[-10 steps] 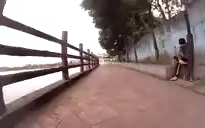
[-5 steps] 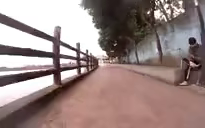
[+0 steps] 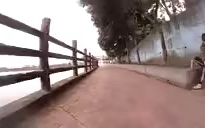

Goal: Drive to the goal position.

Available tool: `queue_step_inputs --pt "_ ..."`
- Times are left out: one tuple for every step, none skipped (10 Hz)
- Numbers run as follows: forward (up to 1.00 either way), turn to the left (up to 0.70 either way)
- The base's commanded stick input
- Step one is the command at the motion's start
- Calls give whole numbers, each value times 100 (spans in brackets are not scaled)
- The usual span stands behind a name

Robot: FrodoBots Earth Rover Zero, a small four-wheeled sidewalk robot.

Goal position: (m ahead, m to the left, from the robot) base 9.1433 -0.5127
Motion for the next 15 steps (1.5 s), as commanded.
queue_step_inputs --pt "100 0" --pt "100 0" --pt "100 0" --pt "100 0" --pt "100 0" --pt "100 0" --pt "100 0" --pt "100 0" --pt "100 0" --pt "100 0" --pt "100 0" --pt "100 0" --pt "100 0" --pt "100 0" --pt "100 0"
